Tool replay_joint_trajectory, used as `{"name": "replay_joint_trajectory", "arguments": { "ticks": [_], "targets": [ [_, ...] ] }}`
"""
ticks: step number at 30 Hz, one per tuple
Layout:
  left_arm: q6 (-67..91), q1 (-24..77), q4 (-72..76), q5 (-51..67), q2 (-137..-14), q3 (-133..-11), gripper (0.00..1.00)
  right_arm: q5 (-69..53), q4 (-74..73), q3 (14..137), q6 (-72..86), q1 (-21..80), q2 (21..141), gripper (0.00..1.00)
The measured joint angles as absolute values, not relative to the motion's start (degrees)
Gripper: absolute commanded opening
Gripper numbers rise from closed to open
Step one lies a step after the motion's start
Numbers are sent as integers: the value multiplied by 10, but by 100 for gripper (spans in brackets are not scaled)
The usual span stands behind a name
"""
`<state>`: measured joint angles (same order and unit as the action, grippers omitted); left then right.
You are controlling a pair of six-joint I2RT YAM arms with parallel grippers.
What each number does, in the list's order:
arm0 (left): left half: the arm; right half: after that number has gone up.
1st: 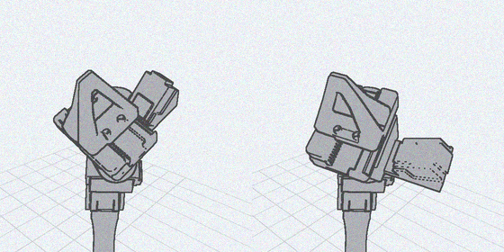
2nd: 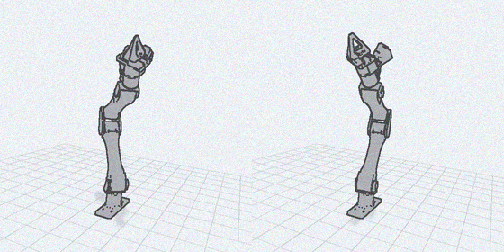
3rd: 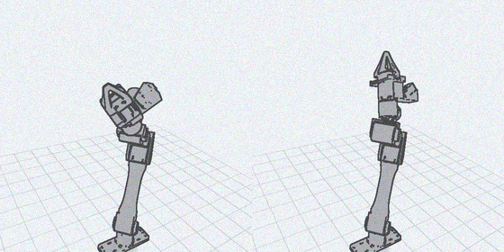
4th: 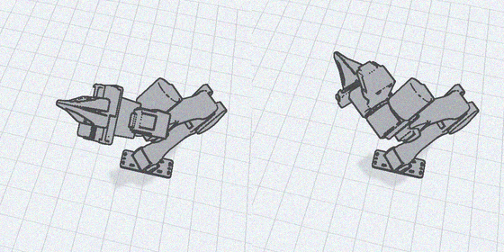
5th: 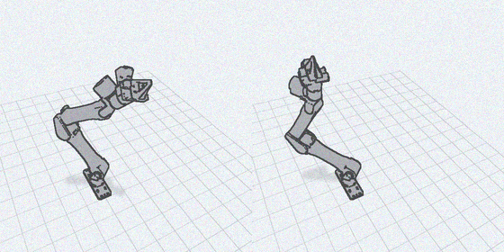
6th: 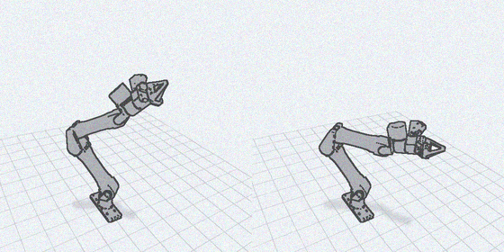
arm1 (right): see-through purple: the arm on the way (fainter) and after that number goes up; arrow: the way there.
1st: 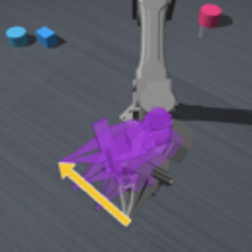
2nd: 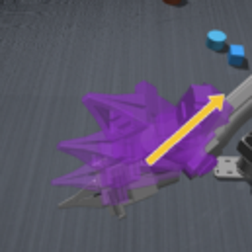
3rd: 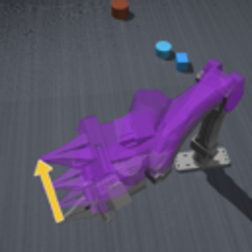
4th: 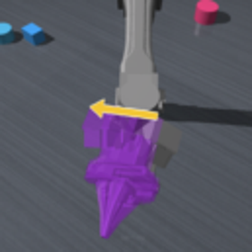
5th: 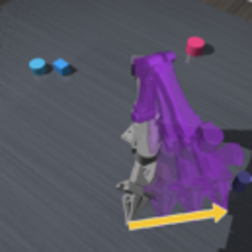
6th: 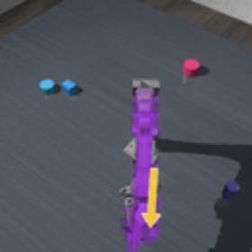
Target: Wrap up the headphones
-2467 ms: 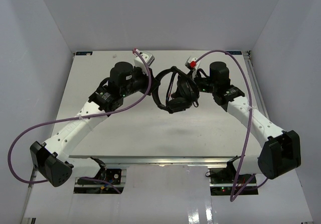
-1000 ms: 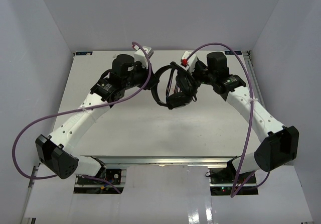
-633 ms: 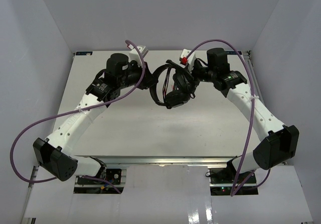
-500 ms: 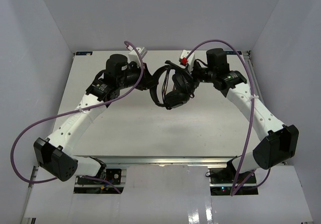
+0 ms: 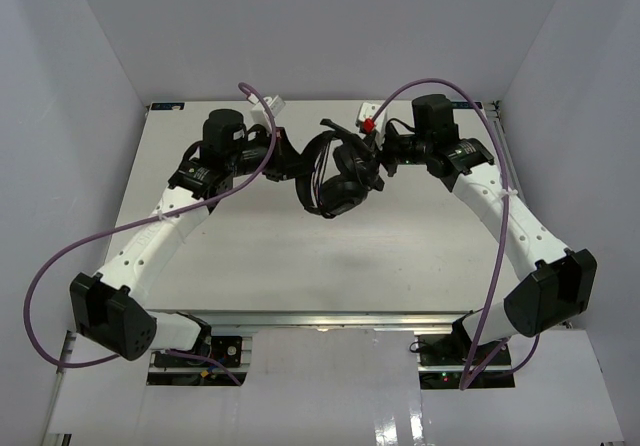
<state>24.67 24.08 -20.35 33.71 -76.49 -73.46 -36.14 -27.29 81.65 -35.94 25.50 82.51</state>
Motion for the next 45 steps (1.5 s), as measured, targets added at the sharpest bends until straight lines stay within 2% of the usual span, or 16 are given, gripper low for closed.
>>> {"name": "replay_joint_trajectory", "arguments": {
  "ticks": [29,36,45],
  "targets": [
    [224,160,-225,394,-790,-733,0,-349,-246,828,-285,236,816,90],
    [209,129,-219,390,-777,-688,0,-342,-230,825,-248,195,812,90],
    [185,129,-170,308,-771,-576,0,-338,-201,730,-210,188,751,90]
  ]
}}
